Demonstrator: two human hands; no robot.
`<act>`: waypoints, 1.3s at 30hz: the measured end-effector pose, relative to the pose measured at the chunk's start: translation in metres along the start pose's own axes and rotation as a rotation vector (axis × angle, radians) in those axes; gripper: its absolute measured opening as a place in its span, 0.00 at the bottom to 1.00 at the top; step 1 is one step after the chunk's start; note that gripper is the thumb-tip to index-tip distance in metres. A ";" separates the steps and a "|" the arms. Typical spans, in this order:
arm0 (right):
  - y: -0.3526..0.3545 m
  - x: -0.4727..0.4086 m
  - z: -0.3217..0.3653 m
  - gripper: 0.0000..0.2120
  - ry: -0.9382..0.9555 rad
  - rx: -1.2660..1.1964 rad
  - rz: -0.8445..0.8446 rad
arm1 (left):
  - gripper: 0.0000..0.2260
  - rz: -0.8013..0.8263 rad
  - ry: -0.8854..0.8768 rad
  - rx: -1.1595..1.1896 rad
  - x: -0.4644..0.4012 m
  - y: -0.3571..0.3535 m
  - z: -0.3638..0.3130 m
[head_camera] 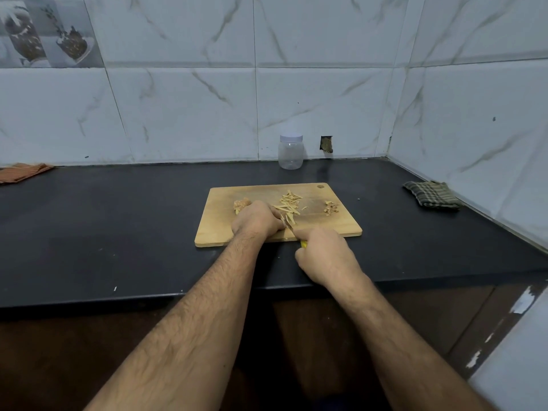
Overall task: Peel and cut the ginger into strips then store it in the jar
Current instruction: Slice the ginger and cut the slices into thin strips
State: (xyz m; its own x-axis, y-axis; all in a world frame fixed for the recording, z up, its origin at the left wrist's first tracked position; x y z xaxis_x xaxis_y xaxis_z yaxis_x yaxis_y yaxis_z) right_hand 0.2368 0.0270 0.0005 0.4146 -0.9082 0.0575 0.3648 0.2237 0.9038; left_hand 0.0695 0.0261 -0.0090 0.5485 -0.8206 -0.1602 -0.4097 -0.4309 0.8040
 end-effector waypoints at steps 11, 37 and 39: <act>0.004 0.005 -0.006 0.22 -0.036 -0.010 -0.020 | 0.11 0.003 -0.008 -0.004 -0.001 -0.002 0.001; -0.004 -0.019 0.014 0.23 0.007 -0.063 -0.040 | 0.07 -0.003 -0.006 -0.023 0.001 -0.002 0.000; -0.004 -0.019 0.017 0.23 0.010 -0.057 -0.037 | 0.08 0.000 -0.005 -0.021 0.001 -0.002 0.000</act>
State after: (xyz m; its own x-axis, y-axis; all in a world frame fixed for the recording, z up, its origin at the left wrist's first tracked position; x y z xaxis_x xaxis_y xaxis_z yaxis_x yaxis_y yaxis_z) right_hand 0.2129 0.0377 0.0030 0.4079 -0.9128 0.0204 0.4267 0.2103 0.8796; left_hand 0.0708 0.0265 -0.0110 0.5452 -0.8223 -0.1631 -0.3938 -0.4230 0.8161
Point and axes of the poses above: each hand's wrist, its own x-axis away from the middle knuckle, its own y-axis out of the back of the hand, z = x × y, the point moved 3 cm from there along -x, towards the middle knuckle, and after that the axes turned 14 degrees about -y, right-handed, at the moved point
